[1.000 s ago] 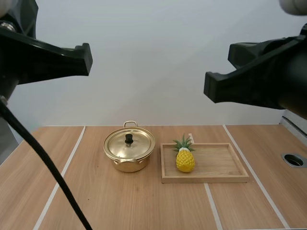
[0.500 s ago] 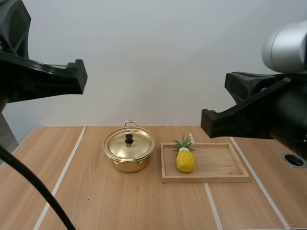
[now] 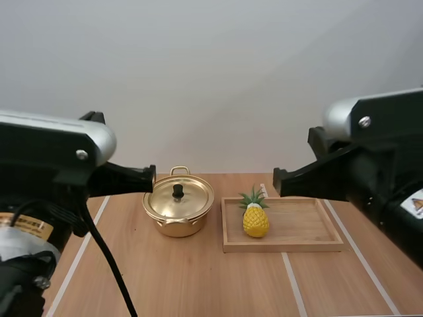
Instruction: Open the pot, put the grape inside, and close it
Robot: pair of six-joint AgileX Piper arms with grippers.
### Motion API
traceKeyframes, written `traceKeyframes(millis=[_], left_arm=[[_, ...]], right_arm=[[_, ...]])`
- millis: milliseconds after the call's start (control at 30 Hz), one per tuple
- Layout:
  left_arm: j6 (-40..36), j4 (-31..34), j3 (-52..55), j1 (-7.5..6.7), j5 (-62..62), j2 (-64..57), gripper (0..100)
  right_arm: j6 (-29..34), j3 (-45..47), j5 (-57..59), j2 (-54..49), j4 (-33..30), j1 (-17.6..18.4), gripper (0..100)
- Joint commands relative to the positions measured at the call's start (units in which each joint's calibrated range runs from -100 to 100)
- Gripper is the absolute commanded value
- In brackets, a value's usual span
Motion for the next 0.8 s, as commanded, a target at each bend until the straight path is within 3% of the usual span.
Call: traceKeyframes(millis=[0, 200, 467, 767], left_arm=[[3.2, 1.1, 3.7, -0.02, -2.6, -0.2, 0], [5.2, 1.1, 9.3, -0.02, -1.7, -0.2, 0], [5.2, 1.1, 10.6, -0.02, 14.1, -0.2, 0], [5.4, 1.1, 22.0, -0.02, 0.7, -0.2, 0]], right_arm=[[0.0, 4.7, -5.8, -0.4, -1.7, 0.1, 0], [0.0, 14.7, -15.1, -0.4, -1.7, 0.1, 0], [0.0, 18.2, -14.2, -0.4, -1.7, 0.1, 0], [0.0, 22.9, -14.4, -0.4, -1.8, 0.1, 0]])
